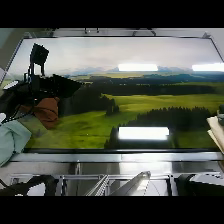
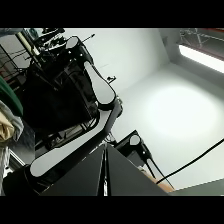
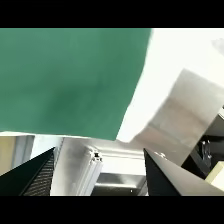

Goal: Fold the shirts.

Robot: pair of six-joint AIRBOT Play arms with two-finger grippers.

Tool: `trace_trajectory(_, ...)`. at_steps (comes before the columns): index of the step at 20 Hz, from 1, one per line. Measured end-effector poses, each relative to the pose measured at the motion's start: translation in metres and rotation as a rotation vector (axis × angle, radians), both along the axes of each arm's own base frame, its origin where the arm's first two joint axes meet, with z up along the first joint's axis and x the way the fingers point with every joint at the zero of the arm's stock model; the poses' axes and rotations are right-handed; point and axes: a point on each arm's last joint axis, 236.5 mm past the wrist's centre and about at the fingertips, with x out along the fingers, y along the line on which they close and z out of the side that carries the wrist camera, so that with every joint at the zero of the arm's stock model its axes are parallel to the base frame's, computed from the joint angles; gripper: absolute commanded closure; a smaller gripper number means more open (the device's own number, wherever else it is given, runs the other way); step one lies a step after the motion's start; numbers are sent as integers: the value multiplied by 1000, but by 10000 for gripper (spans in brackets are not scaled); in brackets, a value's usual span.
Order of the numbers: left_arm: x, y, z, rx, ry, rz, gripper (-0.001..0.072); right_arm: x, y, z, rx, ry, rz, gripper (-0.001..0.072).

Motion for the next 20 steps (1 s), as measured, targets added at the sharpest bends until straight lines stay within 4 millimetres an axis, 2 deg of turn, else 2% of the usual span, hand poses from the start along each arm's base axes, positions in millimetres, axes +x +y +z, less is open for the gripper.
trace_trajectory(1, 0, 0, 0, 0, 0, 0, 687, 1, 1, 0, 2, 1, -5, 362)
trace_trajectory(2, 0, 0, 0, 0, 0, 1, 687, 7, 3, 1, 4, -10, -11, 675)
trace_trajectory(3, 0, 0, 0, 1, 0, 2, 689, 17, 7, 2, 14, -41, -11, 689)
trace_trajectory(5, 2, 0, 3, 2, -15, 4, 698, 52, 20, 6, 48, -147, 13, 690)
trace_trajectory(8, 8, 6, 19, 19, -76, 20, 706, 131, 55, 28, 85, -381, 163, 691)
trace_trajectory(10, 10, 11, 24, 77, -116, 39, 705, 175, 94, 48, 90, -500, 326, 690)
trace_trajectory(12, 5, 14, 21, 153, -139, 66, 705, 197, 143, 57, 104, -559, 475, 691)
trace_trajectory(13, -2, 14, 16, 187, -139, 77, 705, 201, 169, 56, 116, -577, 535, 691)
trace_trajectory(15, -19, 13, -4, 258, -106, 107, 704, 191, 228, 40, 170, -594, 647, 691)
trace_trajectory(18, -50, 11, -49, 352, -12, 157, 701, 146, 324, -2, 309, -634, 777, 690)
trace_trajectory(20, -69, 10, -77, 394, 41, 191, 686, 117, 369, -29, 375, -670, 824, 691)
